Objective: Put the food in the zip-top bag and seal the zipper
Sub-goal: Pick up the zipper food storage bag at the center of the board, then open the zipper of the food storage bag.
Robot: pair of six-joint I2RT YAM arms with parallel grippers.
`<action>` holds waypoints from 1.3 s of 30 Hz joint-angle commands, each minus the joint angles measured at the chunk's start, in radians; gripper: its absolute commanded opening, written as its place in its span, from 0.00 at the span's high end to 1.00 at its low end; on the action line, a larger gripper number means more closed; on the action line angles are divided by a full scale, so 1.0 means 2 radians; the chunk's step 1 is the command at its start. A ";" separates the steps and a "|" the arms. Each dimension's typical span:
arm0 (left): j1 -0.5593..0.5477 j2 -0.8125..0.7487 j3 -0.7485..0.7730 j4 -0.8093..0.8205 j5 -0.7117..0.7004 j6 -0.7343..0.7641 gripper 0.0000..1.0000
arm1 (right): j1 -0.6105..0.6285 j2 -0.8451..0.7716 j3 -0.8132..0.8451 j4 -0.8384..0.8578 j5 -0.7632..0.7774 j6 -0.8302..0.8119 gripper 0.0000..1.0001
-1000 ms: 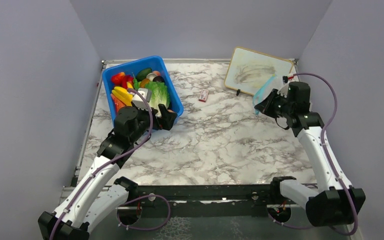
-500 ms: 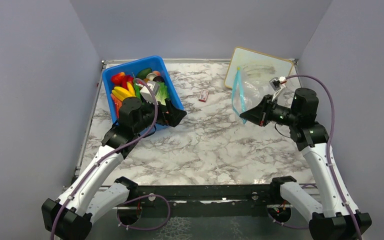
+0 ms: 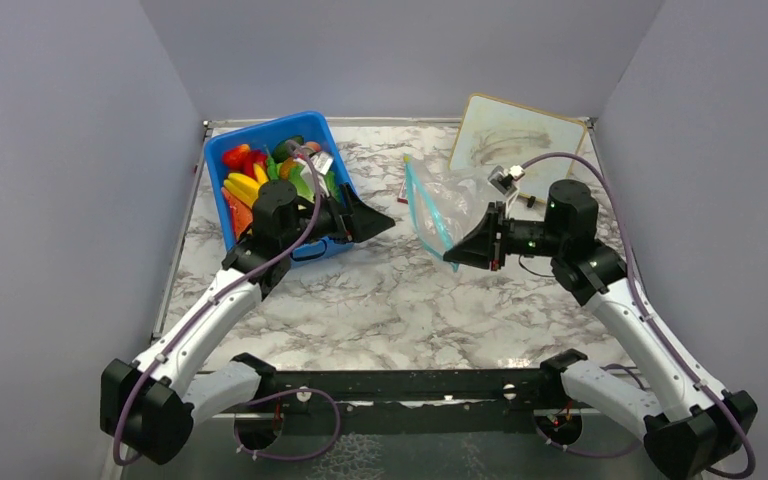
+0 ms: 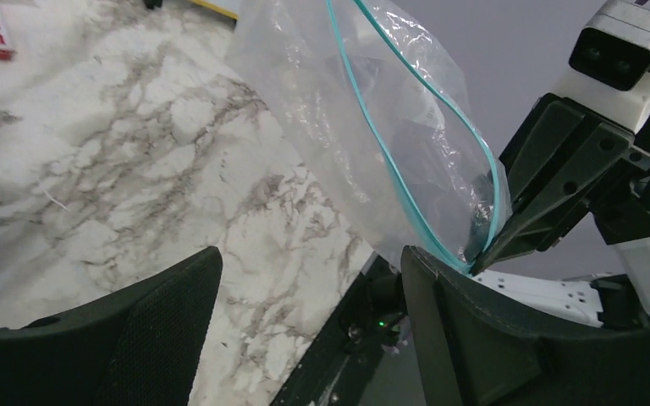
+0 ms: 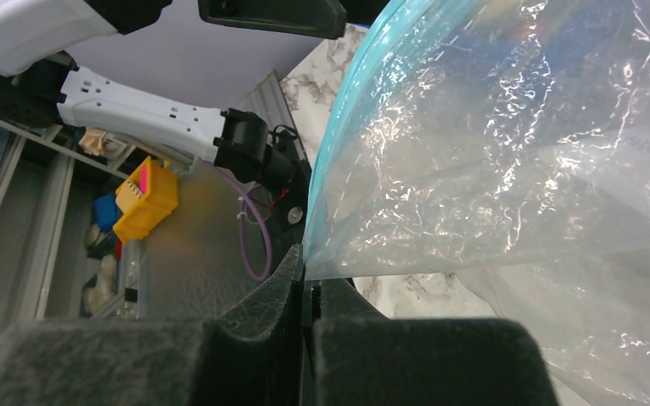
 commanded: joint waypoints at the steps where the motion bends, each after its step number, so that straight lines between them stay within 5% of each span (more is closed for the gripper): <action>1: -0.001 0.031 -0.006 0.061 0.071 -0.089 0.21 | 0.024 0.016 0.007 0.048 0.024 0.013 0.99; 8: -0.001 0.020 -0.041 0.118 0.058 -0.133 0.10 | 0.044 0.027 0.007 0.053 0.038 0.012 0.99; 13: -0.001 0.018 -0.047 0.118 0.047 -0.127 0.13 | 0.072 0.029 -0.001 0.066 0.057 0.021 0.99; 26: -0.001 0.046 -0.053 0.118 0.051 -0.139 0.51 | 0.134 0.054 0.007 0.074 0.098 0.023 0.99; 31: -0.001 0.052 -0.050 0.100 0.059 -0.123 0.97 | 0.137 0.051 -0.004 0.067 0.118 0.020 0.99; 33: 0.000 0.049 -0.053 0.098 0.054 -0.118 1.00 | 0.138 0.047 -0.007 0.058 0.139 0.021 0.99; 39: 0.000 0.028 -0.056 0.087 0.026 -0.091 1.00 | 0.138 0.031 0.015 0.005 0.221 0.022 0.62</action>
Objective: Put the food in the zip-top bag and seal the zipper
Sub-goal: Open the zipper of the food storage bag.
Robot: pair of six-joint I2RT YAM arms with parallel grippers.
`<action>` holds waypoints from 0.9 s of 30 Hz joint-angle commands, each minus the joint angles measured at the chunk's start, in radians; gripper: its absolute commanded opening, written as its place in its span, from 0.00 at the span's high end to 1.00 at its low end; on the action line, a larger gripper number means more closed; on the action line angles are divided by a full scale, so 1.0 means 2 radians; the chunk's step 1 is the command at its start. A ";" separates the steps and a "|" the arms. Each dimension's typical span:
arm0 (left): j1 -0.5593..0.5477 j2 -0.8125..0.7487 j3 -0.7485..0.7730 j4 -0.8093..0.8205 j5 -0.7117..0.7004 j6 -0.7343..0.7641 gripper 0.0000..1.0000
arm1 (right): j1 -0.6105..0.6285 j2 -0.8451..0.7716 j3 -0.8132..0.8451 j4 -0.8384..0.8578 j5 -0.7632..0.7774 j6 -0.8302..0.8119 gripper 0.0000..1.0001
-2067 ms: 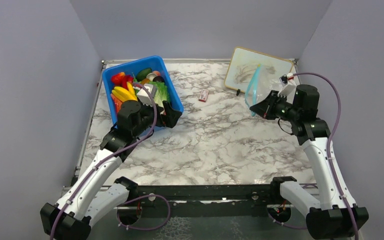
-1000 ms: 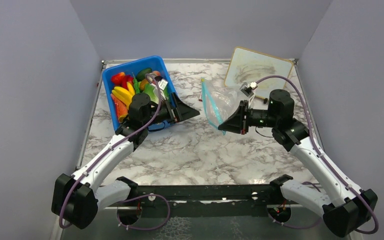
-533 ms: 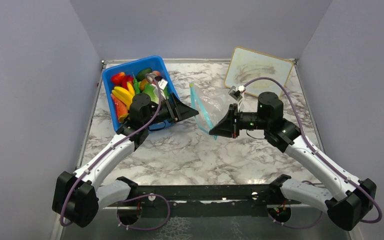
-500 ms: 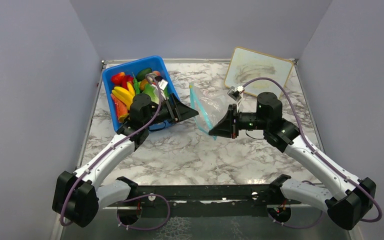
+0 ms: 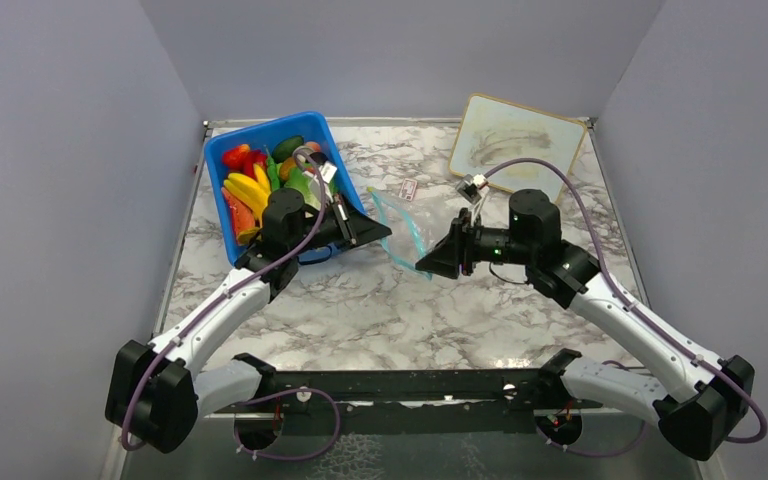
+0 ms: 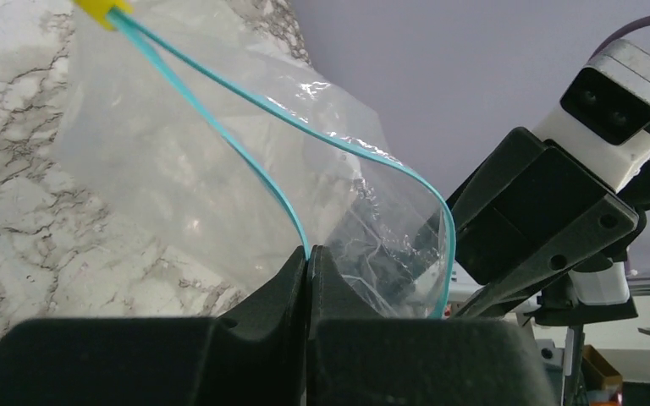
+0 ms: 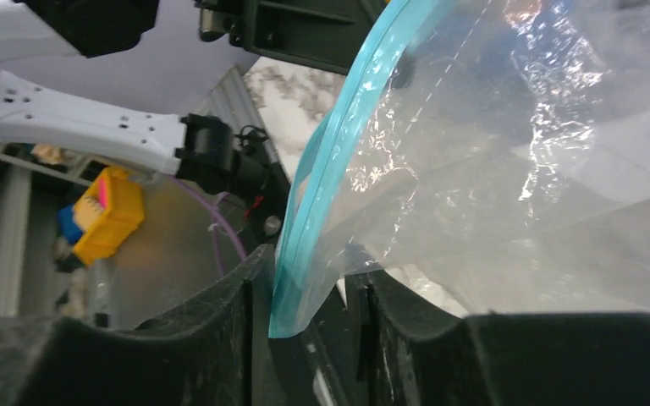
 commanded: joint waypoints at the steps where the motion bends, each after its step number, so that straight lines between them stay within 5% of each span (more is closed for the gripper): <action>1: -0.001 -0.025 -0.001 -0.018 -0.028 0.037 1.00 | 0.004 -0.014 0.030 -0.052 0.090 -0.003 0.57; 9: 0.000 -0.031 0.072 -0.158 -0.081 0.145 1.00 | 0.004 0.027 0.150 -0.165 0.216 -0.025 0.37; 15: -0.001 -0.021 0.146 -0.258 -0.112 0.224 1.00 | 0.004 0.081 0.235 -0.198 0.242 -0.039 0.36; 27: -0.001 -0.013 0.168 -0.266 -0.096 0.224 1.00 | 0.024 0.158 0.249 -0.147 0.238 0.010 0.38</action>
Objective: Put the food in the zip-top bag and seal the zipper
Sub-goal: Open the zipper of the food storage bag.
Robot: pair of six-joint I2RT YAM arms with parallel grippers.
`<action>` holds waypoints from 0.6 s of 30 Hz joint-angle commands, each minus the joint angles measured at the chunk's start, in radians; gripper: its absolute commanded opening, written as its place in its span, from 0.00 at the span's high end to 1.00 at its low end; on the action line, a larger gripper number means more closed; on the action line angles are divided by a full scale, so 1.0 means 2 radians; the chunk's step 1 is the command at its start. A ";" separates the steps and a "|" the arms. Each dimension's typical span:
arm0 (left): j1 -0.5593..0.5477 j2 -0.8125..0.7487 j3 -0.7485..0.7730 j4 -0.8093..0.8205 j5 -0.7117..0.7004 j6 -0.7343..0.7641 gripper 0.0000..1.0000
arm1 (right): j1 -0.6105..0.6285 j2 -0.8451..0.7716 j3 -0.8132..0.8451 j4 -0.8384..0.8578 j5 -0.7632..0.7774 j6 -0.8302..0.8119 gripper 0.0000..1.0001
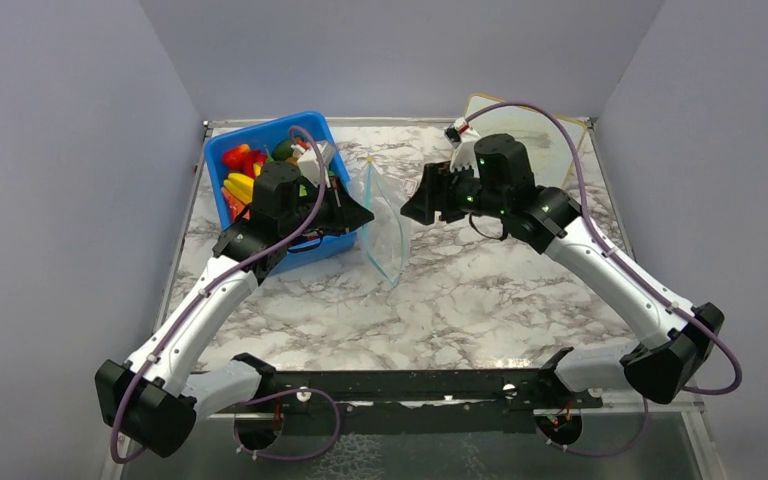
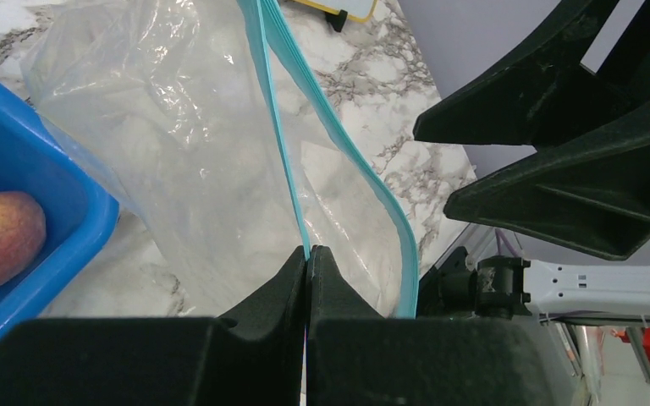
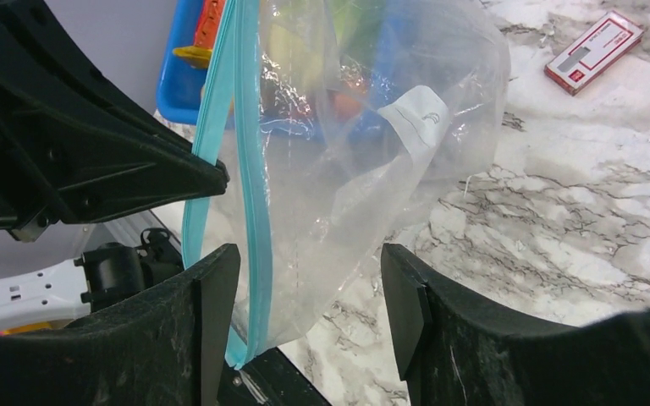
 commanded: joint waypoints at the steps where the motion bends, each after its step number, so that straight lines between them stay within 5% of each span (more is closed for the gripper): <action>1: -0.001 0.002 0.015 -0.010 0.001 0.010 1.00 | 0.007 0.010 0.002 0.028 0.015 0.020 0.38; 11: -0.001 0.009 0.009 -0.010 0.000 -0.001 1.00 | 0.036 0.027 -0.032 0.078 0.018 0.034 0.41; 18: -0.001 0.006 0.006 -0.005 0.008 -0.008 1.00 | 0.053 0.049 -0.019 0.045 0.103 0.012 0.50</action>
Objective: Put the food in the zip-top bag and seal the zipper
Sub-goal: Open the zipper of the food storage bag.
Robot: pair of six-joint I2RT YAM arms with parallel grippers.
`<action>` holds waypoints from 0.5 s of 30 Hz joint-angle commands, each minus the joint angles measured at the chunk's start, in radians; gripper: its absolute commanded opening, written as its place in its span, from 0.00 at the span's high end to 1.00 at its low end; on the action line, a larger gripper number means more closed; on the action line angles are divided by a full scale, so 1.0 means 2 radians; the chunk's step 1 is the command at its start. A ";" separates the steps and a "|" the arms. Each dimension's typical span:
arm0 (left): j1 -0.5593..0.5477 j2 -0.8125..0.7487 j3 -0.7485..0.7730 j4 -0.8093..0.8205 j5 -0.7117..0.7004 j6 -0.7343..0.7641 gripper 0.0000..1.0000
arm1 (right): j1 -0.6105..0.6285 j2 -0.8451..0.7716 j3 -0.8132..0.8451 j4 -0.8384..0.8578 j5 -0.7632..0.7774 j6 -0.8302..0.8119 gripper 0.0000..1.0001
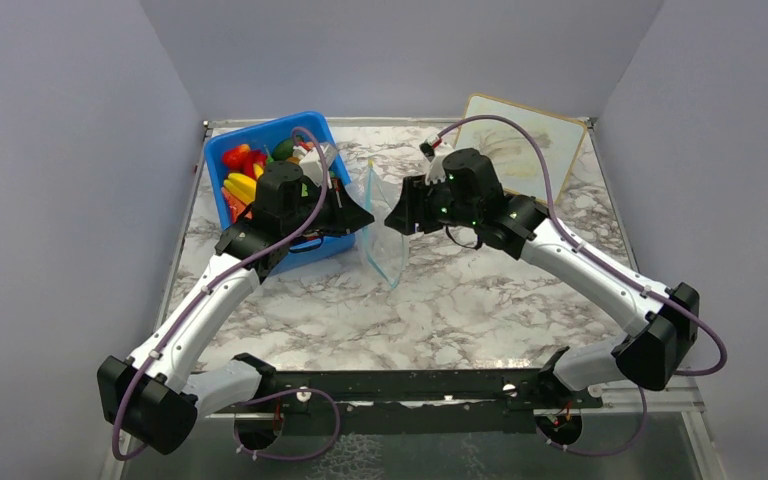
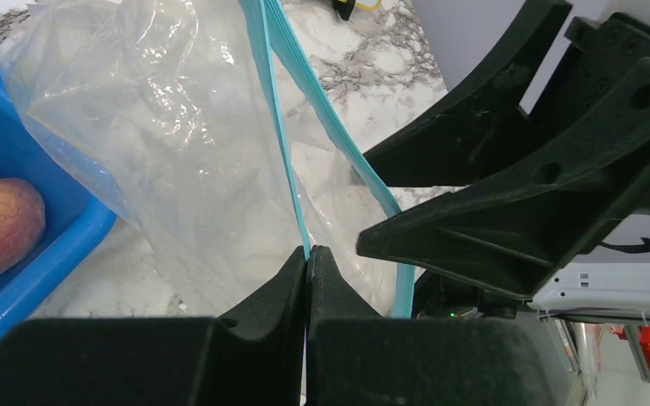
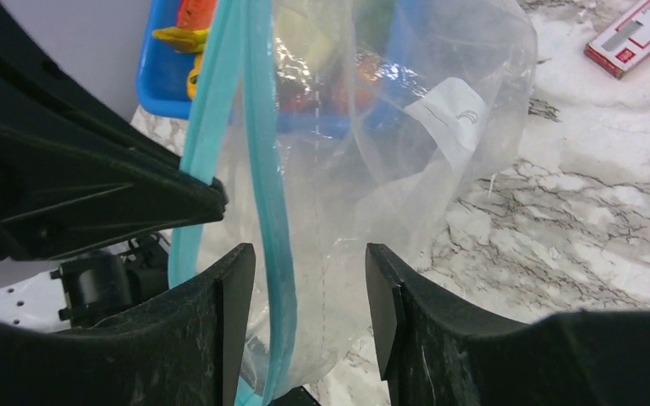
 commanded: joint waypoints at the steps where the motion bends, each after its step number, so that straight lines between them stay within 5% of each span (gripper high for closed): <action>1: -0.001 -0.003 0.005 0.007 0.010 -0.006 1.00 | 0.008 0.011 0.013 -0.015 0.088 -0.020 0.52; 11: -0.001 -0.006 -0.017 0.004 0.001 0.003 1.00 | 0.008 -0.051 -0.020 -0.008 0.209 -0.057 0.98; 15: -0.001 -0.005 -0.017 -0.010 -0.013 0.020 1.00 | 0.008 -0.067 -0.031 -0.016 0.227 -0.063 0.99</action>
